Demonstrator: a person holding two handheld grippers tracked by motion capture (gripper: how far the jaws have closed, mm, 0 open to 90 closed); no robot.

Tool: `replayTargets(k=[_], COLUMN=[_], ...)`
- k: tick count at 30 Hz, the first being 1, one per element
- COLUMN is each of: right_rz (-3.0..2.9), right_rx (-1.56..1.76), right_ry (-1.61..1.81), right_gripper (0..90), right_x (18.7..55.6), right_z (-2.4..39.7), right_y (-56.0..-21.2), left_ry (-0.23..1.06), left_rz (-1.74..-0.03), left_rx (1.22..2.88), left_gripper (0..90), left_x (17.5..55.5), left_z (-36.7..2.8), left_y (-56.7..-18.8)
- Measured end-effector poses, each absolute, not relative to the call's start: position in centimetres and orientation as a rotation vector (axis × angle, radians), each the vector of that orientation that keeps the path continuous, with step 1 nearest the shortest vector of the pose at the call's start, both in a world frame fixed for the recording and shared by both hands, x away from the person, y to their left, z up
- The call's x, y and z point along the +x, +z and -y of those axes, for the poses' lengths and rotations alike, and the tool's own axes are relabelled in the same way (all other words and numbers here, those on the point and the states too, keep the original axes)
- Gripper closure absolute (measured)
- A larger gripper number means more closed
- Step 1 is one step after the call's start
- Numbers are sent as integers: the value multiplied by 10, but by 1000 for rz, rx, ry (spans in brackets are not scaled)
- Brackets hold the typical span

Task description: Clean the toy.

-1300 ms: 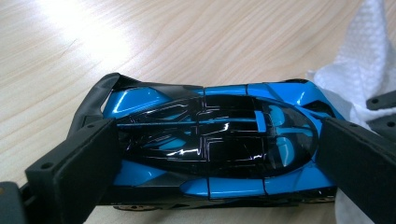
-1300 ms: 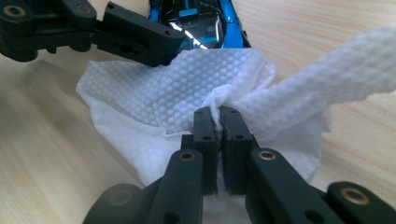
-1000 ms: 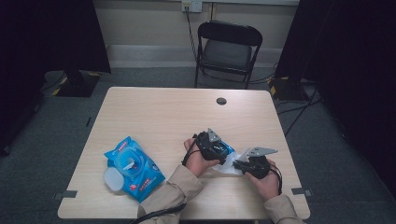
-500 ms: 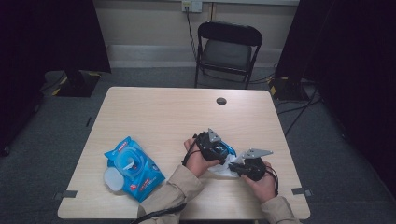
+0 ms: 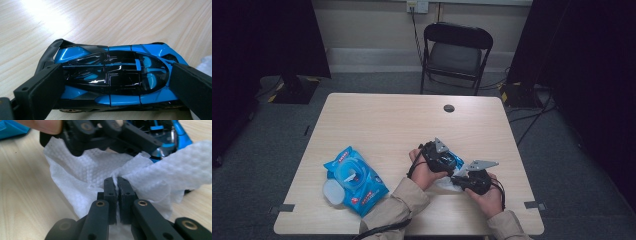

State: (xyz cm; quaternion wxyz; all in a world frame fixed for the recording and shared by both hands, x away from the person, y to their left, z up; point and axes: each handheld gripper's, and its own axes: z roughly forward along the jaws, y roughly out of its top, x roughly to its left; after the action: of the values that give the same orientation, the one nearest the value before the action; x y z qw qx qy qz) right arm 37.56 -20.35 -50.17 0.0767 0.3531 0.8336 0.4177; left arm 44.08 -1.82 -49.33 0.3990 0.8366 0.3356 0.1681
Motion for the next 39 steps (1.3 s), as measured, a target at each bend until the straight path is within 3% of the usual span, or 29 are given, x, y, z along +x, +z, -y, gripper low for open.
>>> replayTargets(k=[16,39], right_rz=[-2421,-2192], right_rx=[1154,1302], right_ry=[1330,1289], right_gripper=[870,870], right_x=[380,438], right_z=[246,271], right_y=[-481,-451], left_ry=[416,410], left_rz=[-844,-839], left_rx=[2118,2123], left_gripper=[0,0], left_x=[441,441], left_z=[17,18], left_y=[-493,-493])
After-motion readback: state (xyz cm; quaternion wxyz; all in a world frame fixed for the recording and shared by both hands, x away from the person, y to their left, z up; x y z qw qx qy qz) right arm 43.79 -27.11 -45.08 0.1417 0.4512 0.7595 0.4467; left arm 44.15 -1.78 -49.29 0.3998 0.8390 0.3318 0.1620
